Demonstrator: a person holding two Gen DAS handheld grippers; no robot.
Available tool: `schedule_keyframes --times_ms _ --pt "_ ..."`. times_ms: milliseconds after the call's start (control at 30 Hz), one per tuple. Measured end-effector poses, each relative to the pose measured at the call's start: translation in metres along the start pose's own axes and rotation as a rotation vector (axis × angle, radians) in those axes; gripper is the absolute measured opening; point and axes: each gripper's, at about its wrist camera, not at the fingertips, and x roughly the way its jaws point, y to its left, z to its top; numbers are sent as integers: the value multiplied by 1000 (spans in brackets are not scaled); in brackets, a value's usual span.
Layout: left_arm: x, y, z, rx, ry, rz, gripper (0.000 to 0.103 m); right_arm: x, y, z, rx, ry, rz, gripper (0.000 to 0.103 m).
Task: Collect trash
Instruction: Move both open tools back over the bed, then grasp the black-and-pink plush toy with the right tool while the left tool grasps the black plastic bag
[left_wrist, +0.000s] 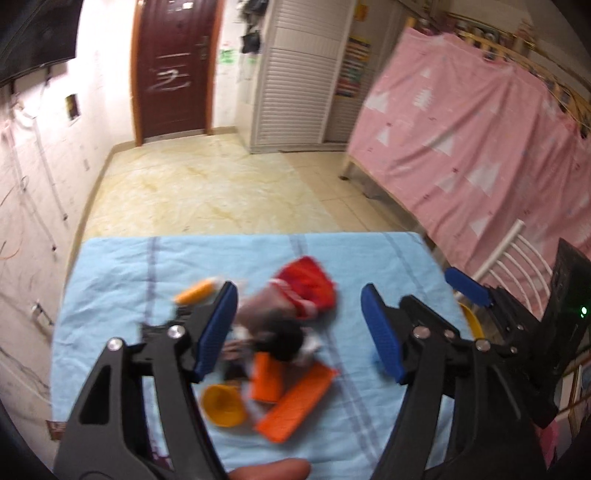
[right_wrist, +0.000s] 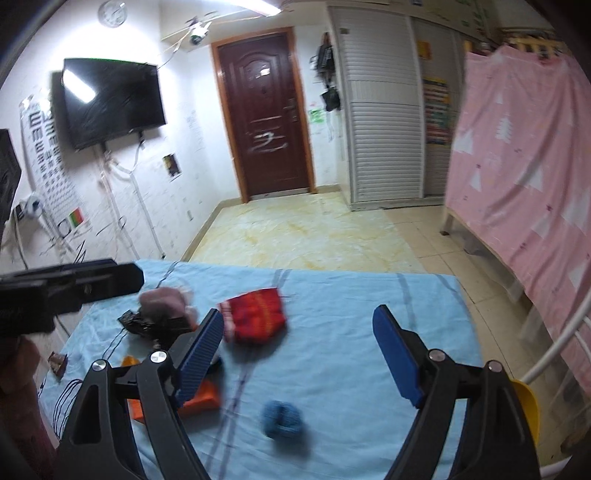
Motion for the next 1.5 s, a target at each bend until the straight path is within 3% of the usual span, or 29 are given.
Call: schedule_keyframes --times_ms 167,400,833,867,933,1000,1067,1233,1500 --pt "2 50 -7 -60 15 70 66 14 31 1 -36 19 115 76" --pt "22 98 -23 -149 85 112 66 38 69 -1 -78 70 174 76" --pt "71 110 -37 -149 190 112 66 64 97 -11 -169 144 111 76" --pt "71 109 -37 -140 187 115 64 66 98 -11 -170 151 112 75" --pt "71 106 -37 -127 183 102 50 69 99 -12 -173 162 112 68" --pt "70 103 -37 -118 179 85 35 72 99 -13 -173 173 118 47" --pt "68 100 -37 -114 176 75 27 76 100 -15 -177 187 129 38" --pt "65 99 -38 -114 162 73 16 75 97 -14 -153 178 131 33" --pt "29 90 -29 -101 74 92 16 39 78 -2 -79 92 193 33"
